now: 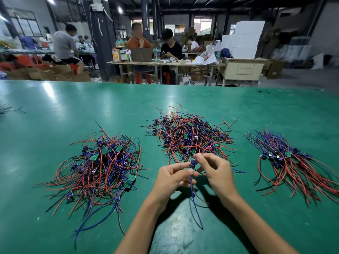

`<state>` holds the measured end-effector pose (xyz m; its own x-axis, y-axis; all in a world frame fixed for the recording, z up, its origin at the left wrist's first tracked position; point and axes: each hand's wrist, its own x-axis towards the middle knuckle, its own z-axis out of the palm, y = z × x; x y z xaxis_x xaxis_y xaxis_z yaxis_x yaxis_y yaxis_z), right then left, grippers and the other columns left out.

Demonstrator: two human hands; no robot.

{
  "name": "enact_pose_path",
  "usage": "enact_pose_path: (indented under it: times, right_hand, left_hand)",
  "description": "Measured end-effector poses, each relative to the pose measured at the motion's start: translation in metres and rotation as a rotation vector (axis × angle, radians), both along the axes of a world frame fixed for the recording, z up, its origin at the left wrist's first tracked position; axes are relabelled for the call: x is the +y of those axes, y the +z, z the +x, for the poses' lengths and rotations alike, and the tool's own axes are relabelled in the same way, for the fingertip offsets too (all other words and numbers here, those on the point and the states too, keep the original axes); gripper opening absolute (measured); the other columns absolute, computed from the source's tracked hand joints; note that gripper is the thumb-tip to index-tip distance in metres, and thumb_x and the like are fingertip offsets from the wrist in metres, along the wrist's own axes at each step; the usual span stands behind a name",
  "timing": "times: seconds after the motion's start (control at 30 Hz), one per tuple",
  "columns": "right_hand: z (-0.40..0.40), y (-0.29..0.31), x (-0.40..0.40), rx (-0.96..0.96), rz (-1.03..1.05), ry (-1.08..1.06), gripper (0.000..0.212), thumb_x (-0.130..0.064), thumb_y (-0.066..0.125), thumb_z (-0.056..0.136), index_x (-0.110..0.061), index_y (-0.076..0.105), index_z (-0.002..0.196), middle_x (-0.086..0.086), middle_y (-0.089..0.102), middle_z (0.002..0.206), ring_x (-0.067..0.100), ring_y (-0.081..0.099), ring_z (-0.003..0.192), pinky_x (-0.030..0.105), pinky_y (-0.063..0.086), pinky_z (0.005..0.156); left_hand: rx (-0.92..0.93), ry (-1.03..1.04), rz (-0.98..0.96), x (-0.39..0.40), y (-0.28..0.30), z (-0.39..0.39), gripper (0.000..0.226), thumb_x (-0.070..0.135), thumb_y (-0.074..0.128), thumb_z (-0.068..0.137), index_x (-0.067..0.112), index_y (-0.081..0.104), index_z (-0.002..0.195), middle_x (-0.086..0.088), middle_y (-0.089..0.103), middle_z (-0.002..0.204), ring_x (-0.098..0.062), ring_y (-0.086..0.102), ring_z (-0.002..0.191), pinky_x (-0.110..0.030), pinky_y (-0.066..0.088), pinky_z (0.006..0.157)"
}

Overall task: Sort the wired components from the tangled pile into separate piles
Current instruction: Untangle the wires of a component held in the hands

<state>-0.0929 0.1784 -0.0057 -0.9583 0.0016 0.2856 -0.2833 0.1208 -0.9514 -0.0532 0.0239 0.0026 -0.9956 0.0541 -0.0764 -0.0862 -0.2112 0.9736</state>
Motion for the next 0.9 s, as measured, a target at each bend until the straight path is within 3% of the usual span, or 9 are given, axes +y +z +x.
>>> enact_pose_path:
  times: [0.17,0.37,0.5,0.67,0.9]
  right_hand:
    - [0.004,0.002,-0.002,-0.030,-0.068,0.028,0.015,-0.029,0.070,0.094,-0.018,0.078,0.087,-0.001,0.073,0.075,0.007,0.059,0.059,0.021,0.048,0.056]
    - [0.006,0.005,-0.003,-0.062,-0.133,0.031,0.015,-0.023,0.070,0.095,-0.011,0.077,0.089,0.004,0.073,0.079,0.007,0.061,0.064,0.023,0.052,0.055]
    - [0.005,0.006,-0.004,-0.142,-0.252,0.019,0.017,-0.020,0.068,0.095,-0.004,0.075,0.097,0.007,0.072,0.082,0.019,0.067,0.065,0.035,0.061,0.058]
    - [0.003,0.010,-0.002,-0.252,-0.394,-0.031,0.015,-0.022,0.067,0.096,-0.010,0.077,0.099,0.000,0.070,0.075,0.015,0.068,0.063,0.026,0.060,0.060]
    - [0.004,0.019,0.002,-0.432,-0.612,0.128,0.021,-0.035,0.070,0.083,-0.023,0.079,0.097,-0.004,0.077,0.088,0.015,0.075,0.074,0.020,0.059,0.061]
  left_hand:
    - [-0.004,-0.021,-0.037,-0.001,-0.001,0.000,0.027,0.005,0.069,0.092,0.000,0.065,0.118,-0.015,0.078,0.096,-0.018,0.071,0.071,-0.023,0.056,0.064]
    - [-0.006,-0.028,-0.082,0.000,-0.001,0.000,0.027,0.010,0.069,0.093,0.005,0.064,0.119,-0.010,0.079,0.098,-0.015,0.070,0.062,-0.018,0.045,0.047]
    - [-0.006,-0.049,-0.062,-0.001,-0.002,-0.002,0.030,0.017,0.071,0.092,0.004,0.067,0.119,-0.012,0.078,0.098,-0.016,0.067,0.061,-0.019,0.047,0.051]
    - [0.012,-0.071,-0.066,-0.004,-0.003,-0.001,0.022,0.019,0.074,0.089,0.010,0.076,0.110,-0.012,0.077,0.091,-0.018,0.067,0.063,-0.020,0.049,0.056]
    - [0.214,0.171,-0.149,-0.001,-0.002,0.001,0.008,0.012,0.076,0.088,0.013,0.081,0.095,-0.007,0.077,0.078,-0.008,0.061,0.055,-0.017,0.049,0.055]
